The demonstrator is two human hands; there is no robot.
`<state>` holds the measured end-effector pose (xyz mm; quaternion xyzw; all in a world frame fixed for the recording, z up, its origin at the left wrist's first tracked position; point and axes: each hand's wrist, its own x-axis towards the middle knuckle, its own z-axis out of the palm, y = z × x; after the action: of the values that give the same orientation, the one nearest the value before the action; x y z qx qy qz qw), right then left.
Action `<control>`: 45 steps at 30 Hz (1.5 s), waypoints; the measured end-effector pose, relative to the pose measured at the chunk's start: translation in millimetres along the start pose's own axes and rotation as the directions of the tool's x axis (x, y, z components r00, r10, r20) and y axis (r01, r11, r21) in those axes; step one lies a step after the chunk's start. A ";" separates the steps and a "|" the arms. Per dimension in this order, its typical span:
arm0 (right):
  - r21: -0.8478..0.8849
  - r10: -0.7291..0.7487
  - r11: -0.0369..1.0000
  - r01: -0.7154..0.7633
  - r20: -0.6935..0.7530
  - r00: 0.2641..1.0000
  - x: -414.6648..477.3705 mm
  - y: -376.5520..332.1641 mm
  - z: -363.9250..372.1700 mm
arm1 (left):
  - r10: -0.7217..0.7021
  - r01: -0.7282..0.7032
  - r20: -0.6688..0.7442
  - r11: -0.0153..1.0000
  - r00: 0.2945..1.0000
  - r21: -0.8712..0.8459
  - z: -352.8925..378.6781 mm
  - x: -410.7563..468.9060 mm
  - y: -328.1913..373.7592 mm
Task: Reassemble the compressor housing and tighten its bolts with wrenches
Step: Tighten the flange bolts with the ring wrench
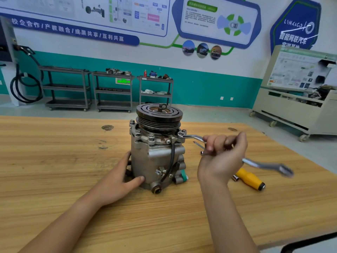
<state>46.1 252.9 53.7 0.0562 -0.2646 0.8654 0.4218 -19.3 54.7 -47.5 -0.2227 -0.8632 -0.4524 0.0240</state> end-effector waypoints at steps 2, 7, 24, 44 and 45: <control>-0.149 -0.037 0.987 0.058 0.143 0.989 -21.7 7.9 -0.2 | 0.003 -0.003 -0.003 1.000 1.000 -0.007 -0.3 0.0 -0.7; -0.277 -0.246 0.900 0.337 0.317 0.916 -64.3 30.1 3.9 | 0.000 0.000 0.001 0.999 1.000 -0.049 0.5 0.1 -1.9; 0.141 0.656 0.744 -0.653 0.026 0.754 98.5 24.3 39.2 | -0.029 0.028 0.026 0.999 0.999 0.025 -3.1 1.8 -6.7; -0.004 0.790 0.612 -0.791 0.030 0.612 104.9 46.3 40.4 | -0.022 0.022 0.022 0.999 1.000 0.029 -4.0 0.6 -3.2; 0.014 0.770 0.637 -0.770 0.017 0.637 104.0 44.7 38.7 | -0.024 0.023 0.020 0.999 1.000 0.031 -4.0 0.6 -2.8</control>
<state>-59.1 283.6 101.7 -0.0535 -0.2566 0.9650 0.0114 -21.7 50.4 -47.1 -0.2167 -0.8729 -0.4369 0.0136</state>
